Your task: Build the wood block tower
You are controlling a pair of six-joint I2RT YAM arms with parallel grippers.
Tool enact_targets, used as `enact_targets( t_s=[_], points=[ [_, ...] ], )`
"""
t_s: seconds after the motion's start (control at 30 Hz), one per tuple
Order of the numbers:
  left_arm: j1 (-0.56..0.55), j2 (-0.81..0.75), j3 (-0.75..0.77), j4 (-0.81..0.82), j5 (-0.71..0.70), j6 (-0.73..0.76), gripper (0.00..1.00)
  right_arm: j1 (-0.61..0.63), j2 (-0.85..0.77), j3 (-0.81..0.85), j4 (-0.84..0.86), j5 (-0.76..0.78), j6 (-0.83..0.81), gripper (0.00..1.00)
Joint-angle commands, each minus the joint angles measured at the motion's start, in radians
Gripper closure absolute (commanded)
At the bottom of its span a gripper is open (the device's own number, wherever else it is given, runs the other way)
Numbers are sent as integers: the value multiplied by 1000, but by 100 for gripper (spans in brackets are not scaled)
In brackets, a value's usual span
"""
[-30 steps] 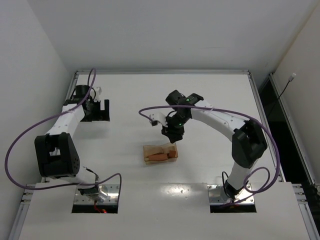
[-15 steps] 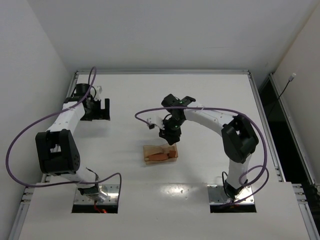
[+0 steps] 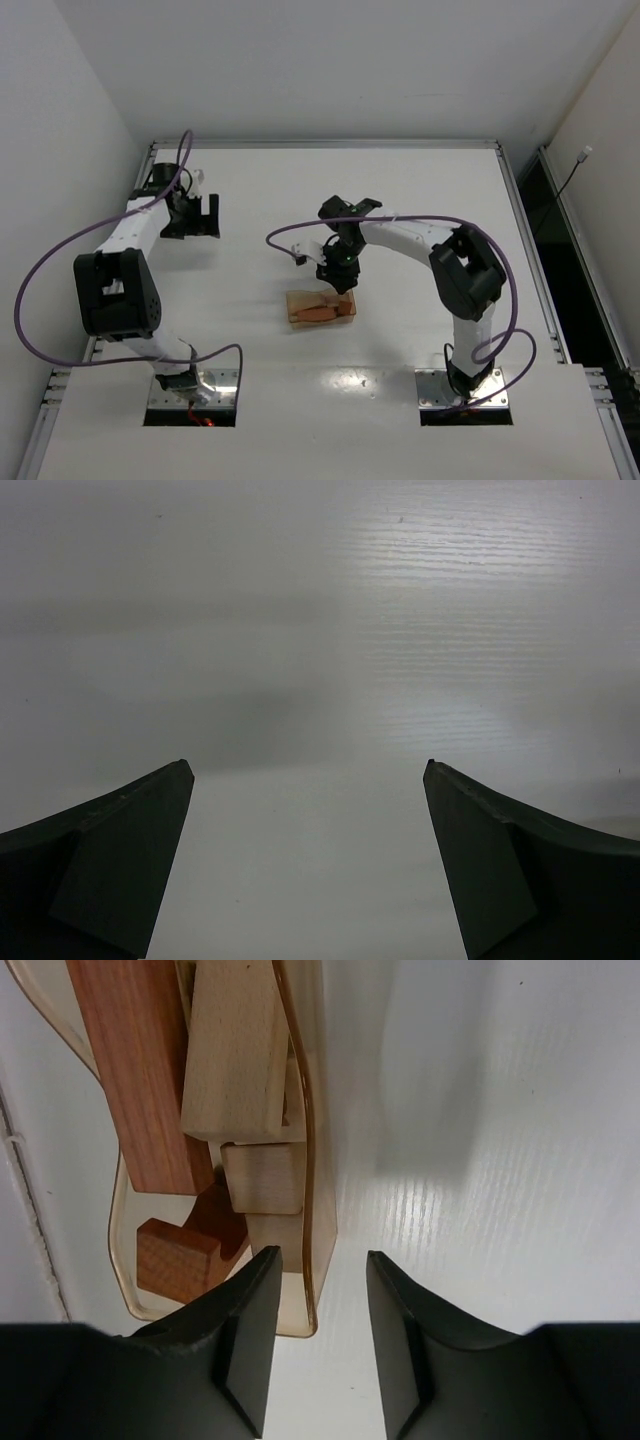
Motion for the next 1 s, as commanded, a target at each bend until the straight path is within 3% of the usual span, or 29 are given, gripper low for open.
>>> enact_targets(
  t_s=[0.0, 0.07, 0.13, 0.2, 0.43, 0.63, 0.83, 0.9, 0.97],
  points=[
    [11, 15, 44, 7, 10, 11, 0, 10, 1, -26, 41, 5, -27, 65],
    [11, 24, 54, 7, 10, 11, 0, 10, 1, -39, 53, 15, -27, 72],
    [11, 33, 63, 7, 10, 11, 0, 19, 1, -51, 77, 43, -27, 89],
    [11, 33, 63, 7, 1, 11, 0, 19, 1, -71, 87, 55, -27, 100],
    [11, 61, 97, 16, 0, 2, 0, -1, -29, -73, 122, 87, 0, 100],
    [11, 79, 132, 25, -12, -52, 0, -47, -172, -85, 318, 262, 127, 100],
    [11, 79, 153, 25, -107, -86, 0, -56, -275, -180, 666, 636, 235, 100],
    [11, 79, 153, 34, -118, -86, 0, -38, -235, -180, 777, 922, 255, 100],
    [20, 70, 153, 34, -127, -95, 0, -38, -192, -189, 896, 1038, 211, 100]
  ],
)
